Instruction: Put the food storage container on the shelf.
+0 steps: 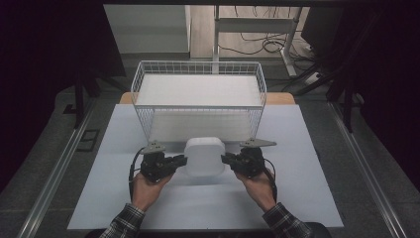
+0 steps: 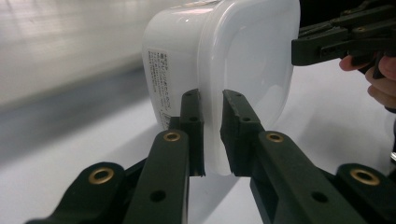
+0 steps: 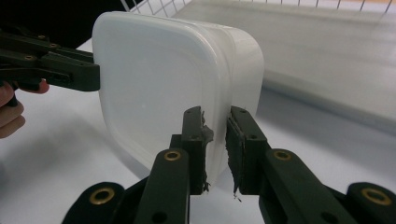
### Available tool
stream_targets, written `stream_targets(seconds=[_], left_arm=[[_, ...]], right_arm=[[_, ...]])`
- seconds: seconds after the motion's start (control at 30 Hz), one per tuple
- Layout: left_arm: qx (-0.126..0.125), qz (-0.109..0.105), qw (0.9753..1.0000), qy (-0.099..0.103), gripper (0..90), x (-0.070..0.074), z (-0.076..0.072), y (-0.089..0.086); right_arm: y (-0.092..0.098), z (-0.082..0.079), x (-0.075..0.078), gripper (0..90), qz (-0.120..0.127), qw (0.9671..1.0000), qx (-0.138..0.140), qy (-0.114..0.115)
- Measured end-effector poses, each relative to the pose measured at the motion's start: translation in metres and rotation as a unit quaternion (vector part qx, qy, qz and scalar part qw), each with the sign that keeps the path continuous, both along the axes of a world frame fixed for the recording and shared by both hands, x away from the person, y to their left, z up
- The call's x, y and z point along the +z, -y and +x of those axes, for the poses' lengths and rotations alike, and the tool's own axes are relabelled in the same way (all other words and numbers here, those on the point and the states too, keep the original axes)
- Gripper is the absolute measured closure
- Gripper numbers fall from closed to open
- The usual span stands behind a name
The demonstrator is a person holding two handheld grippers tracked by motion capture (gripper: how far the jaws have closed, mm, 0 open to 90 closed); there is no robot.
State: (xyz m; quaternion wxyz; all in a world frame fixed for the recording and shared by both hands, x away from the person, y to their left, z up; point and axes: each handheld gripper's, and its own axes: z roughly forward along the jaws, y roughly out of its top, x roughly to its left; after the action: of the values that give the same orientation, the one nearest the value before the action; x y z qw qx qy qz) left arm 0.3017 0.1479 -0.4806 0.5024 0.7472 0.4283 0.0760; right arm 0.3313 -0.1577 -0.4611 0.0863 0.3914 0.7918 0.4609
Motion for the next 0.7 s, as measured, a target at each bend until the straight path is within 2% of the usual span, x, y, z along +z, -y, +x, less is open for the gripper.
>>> stream_targets(seconds=[0.27,0.4,0.7], left_arm=[[0.015,0.0,0.9999,-0.002,79.9,0.004,0.024,-0.006],[0.02,0.004,0.9998,-0.003,79.8,0.005,0.037,-0.008],[0.033,0.007,0.9992,-0.019,79.5,-0.001,0.062,-0.005]], right_arm=[[-0.01,0.027,0.006,76.9,-0.004,0.9999,-0.003,0.016],[-0.014,0.039,0.004,76.7,-0.002,0.9999,-0.008,0.013],[-0.018,0.064,-0.005,76.3,-0.007,0.9997,-0.024,0.0]])
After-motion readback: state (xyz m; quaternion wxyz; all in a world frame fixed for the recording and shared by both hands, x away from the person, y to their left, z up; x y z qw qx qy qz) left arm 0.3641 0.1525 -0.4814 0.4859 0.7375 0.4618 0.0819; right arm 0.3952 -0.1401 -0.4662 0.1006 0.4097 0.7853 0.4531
